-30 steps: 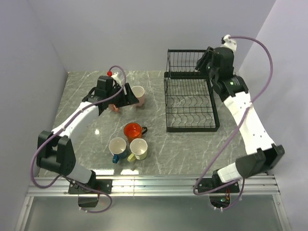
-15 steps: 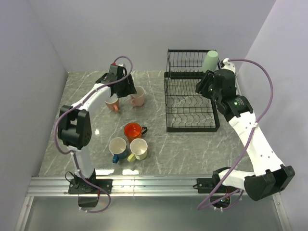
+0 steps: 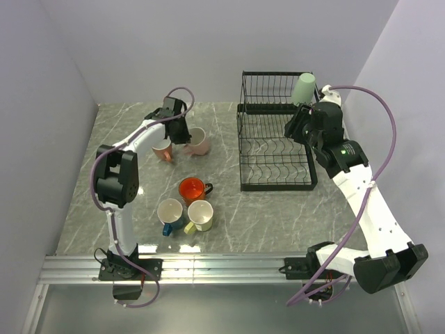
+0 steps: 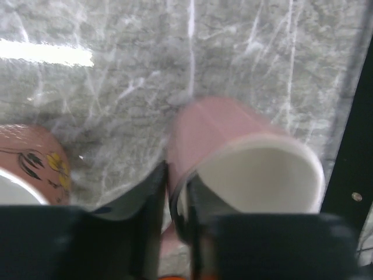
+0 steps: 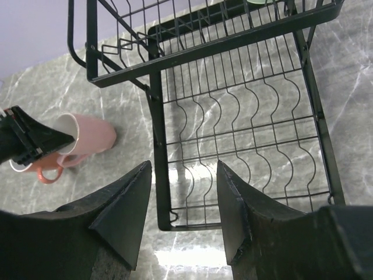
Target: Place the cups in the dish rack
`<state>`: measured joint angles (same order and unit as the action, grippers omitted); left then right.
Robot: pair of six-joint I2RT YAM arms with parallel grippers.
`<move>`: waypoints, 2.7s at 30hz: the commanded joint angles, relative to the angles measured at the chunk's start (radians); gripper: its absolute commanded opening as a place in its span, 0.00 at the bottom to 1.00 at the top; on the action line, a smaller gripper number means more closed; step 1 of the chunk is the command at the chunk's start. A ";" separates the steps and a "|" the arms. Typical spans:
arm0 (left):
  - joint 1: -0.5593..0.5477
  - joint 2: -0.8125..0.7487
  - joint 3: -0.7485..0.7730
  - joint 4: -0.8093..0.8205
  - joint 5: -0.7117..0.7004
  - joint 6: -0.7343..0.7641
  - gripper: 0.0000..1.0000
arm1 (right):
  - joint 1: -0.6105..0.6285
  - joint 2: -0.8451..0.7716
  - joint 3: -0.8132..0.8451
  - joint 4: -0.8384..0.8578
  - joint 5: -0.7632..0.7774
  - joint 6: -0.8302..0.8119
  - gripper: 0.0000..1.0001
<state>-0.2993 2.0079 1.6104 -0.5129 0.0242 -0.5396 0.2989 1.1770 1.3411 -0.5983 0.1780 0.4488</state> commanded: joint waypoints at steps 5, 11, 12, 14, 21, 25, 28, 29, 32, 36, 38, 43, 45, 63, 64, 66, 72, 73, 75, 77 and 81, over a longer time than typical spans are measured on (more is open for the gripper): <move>0.002 0.026 0.051 -0.007 0.036 -0.003 0.00 | 0.005 -0.036 0.023 -0.008 0.012 -0.038 0.56; 0.031 -0.037 0.040 0.071 0.204 -0.083 0.00 | -0.004 -0.059 0.006 0.031 -0.079 -0.039 0.57; 0.041 -0.063 0.028 0.097 0.245 -0.112 0.00 | -0.009 -0.059 0.003 0.061 -0.153 -0.038 0.57; 0.072 -0.087 -0.036 0.255 0.440 -0.205 0.00 | -0.015 -0.054 0.000 0.093 -0.250 -0.030 0.60; 0.094 -0.100 -0.128 0.517 0.767 -0.505 0.00 | -0.018 0.065 0.049 0.189 -0.540 0.057 0.79; 0.127 -0.136 -0.257 0.865 0.905 -0.771 0.00 | -0.017 0.110 0.044 0.268 -0.672 0.099 0.80; 0.137 -0.153 -0.348 1.172 0.971 -1.001 0.00 | -0.009 0.141 0.029 0.333 -0.738 0.128 0.79; 0.137 -0.153 -0.365 1.256 0.983 -1.111 0.00 | 0.002 0.148 0.027 0.344 -0.745 0.133 0.79; 0.137 -0.146 -0.429 1.578 0.993 -1.355 0.00 | 0.026 0.177 0.029 0.357 -0.735 0.130 0.80; 0.137 -0.077 -0.460 1.971 0.942 -1.669 0.00 | 0.087 0.216 0.039 0.373 -0.727 0.122 0.79; 0.137 -0.043 -0.457 2.192 0.872 -1.845 0.00 | 0.114 0.236 0.055 0.376 -0.719 0.113 0.79; 0.138 0.040 -0.425 2.371 0.807 -2.007 0.01 | 0.176 0.286 0.101 0.405 -0.678 0.108 0.76; 0.137 0.040 -0.422 2.371 0.813 -2.011 0.01 | 0.192 0.323 0.125 0.404 -0.669 0.096 0.75; 0.132 -0.147 -0.589 2.372 0.701 -2.106 0.00 | 0.258 0.489 0.239 0.393 -0.498 -0.059 0.74; 0.128 -0.153 -0.590 2.372 0.692 -2.114 0.00 | 0.256 0.496 0.242 0.400 -0.508 -0.059 0.73; 0.121 -0.169 -0.593 2.372 0.672 -2.117 0.01 | 0.258 0.512 0.244 0.434 -0.523 -0.058 0.73; 0.088 -0.219 -0.630 2.375 0.629 -2.134 0.00 | 0.263 0.553 0.288 0.535 -0.601 -0.013 0.73; 0.082 -0.225 -0.636 2.374 0.625 -2.139 0.01 | 0.266 0.561 0.296 0.546 -0.609 -0.006 0.73; 0.078 -0.248 -0.649 2.375 0.611 -2.142 0.01 | 0.269 0.578 0.319 0.561 -0.630 0.011 0.72; 0.077 -0.267 -0.655 2.372 0.606 -2.145 0.01 | 0.272 0.589 0.331 0.566 -0.637 0.030 0.71; 0.071 -0.288 -0.681 2.374 0.594 -2.151 0.01 | 0.272 0.578 0.307 0.641 -0.667 0.088 0.57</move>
<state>-0.2111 1.8030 0.9340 1.2144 0.6228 -1.9873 0.5636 1.7657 1.6115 -0.0986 -0.4629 0.4793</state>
